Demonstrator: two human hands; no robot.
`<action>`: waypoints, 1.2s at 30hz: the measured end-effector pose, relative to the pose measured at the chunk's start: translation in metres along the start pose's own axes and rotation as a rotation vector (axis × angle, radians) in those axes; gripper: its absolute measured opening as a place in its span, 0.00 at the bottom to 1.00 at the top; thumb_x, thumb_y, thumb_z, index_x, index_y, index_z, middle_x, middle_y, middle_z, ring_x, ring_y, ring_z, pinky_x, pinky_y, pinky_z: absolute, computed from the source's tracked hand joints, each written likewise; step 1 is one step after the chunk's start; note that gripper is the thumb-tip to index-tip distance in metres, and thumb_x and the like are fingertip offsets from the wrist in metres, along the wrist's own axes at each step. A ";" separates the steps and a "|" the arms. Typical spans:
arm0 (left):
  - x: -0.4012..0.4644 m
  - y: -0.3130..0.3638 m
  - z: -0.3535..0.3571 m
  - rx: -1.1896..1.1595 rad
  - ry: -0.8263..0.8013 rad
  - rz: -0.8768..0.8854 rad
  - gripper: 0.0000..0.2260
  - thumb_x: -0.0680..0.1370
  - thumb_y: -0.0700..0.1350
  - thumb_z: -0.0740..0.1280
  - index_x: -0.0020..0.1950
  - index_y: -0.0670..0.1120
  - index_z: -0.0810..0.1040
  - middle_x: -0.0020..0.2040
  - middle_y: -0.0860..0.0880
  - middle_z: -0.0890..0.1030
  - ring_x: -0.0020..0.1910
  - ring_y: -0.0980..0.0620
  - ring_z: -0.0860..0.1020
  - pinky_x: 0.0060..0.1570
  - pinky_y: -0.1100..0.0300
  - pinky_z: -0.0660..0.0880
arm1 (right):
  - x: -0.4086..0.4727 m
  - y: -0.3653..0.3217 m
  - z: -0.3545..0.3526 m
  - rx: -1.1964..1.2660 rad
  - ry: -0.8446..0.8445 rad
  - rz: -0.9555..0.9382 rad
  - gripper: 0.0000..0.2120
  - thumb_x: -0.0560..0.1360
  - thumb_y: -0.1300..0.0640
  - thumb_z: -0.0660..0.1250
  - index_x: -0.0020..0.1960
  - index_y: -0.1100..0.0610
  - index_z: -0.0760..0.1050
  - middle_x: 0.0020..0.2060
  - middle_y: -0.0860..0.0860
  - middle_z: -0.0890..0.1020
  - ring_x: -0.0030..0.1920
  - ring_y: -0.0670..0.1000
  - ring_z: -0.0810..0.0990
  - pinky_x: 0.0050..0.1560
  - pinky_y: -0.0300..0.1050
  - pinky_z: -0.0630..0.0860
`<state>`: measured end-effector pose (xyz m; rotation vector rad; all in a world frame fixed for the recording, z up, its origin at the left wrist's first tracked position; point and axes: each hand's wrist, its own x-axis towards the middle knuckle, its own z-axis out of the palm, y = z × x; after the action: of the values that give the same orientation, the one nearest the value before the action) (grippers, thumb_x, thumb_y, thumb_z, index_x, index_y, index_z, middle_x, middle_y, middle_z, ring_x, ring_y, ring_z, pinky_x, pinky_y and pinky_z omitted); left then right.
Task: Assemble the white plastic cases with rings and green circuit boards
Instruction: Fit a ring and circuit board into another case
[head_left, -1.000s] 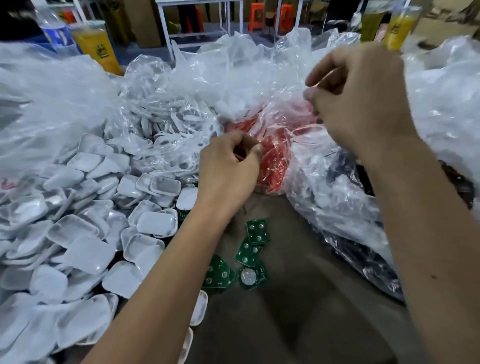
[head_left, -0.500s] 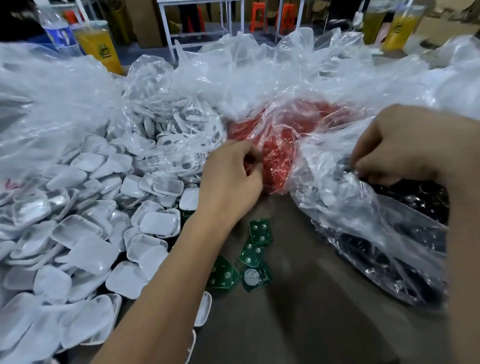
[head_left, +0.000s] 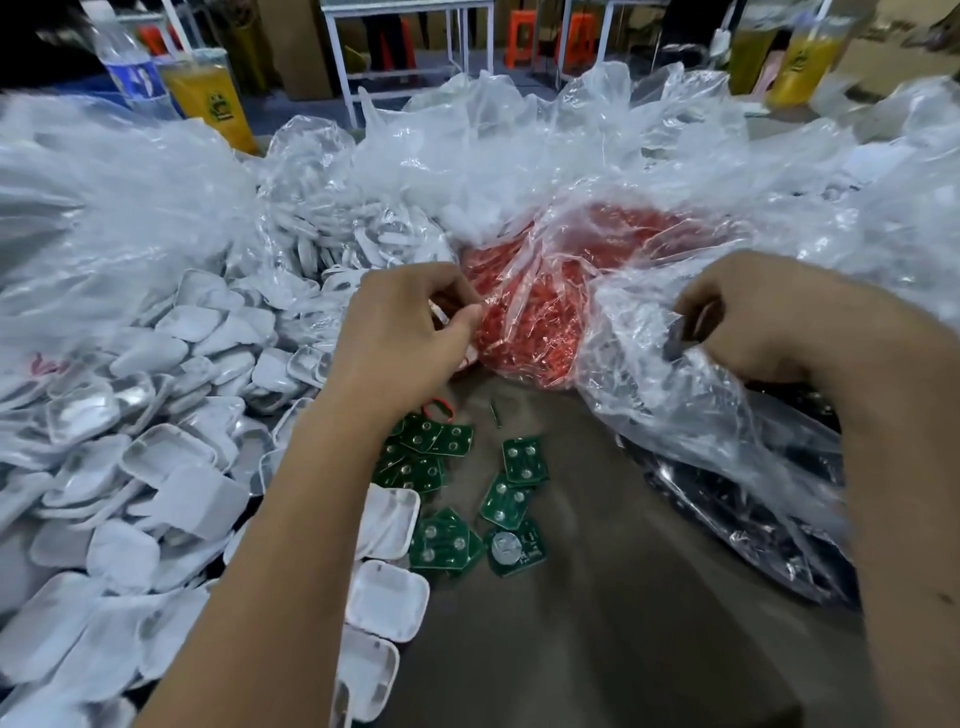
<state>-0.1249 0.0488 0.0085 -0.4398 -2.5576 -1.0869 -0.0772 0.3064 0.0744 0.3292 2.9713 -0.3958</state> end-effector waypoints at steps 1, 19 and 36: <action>0.001 0.000 -0.001 0.016 0.075 0.007 0.05 0.76 0.45 0.72 0.41 0.53 0.83 0.36 0.60 0.82 0.34 0.60 0.79 0.37 0.65 0.72 | -0.002 0.001 -0.005 0.030 0.031 0.016 0.15 0.75 0.65 0.75 0.39 0.46 0.82 0.45 0.52 0.86 0.44 0.54 0.83 0.44 0.46 0.78; 0.017 -0.044 -0.032 0.225 0.055 -0.357 0.15 0.81 0.38 0.68 0.66 0.50 0.81 0.60 0.46 0.82 0.54 0.45 0.81 0.57 0.52 0.79 | 0.055 -0.074 0.028 -0.089 0.150 -0.024 0.09 0.78 0.62 0.70 0.40 0.61 0.75 0.38 0.55 0.79 0.34 0.51 0.75 0.42 0.49 0.75; 0.011 -0.029 -0.040 -0.059 0.653 -0.167 0.09 0.83 0.48 0.65 0.48 0.44 0.75 0.39 0.53 0.82 0.34 0.59 0.78 0.35 0.68 0.70 | 0.047 -0.087 0.024 0.195 0.523 0.014 0.10 0.72 0.58 0.78 0.52 0.56 0.85 0.48 0.59 0.85 0.49 0.62 0.85 0.52 0.55 0.84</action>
<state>-0.1396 0.0014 0.0210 0.1140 -2.0063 -1.1306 -0.1402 0.2274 0.0651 0.5496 3.4374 -0.6960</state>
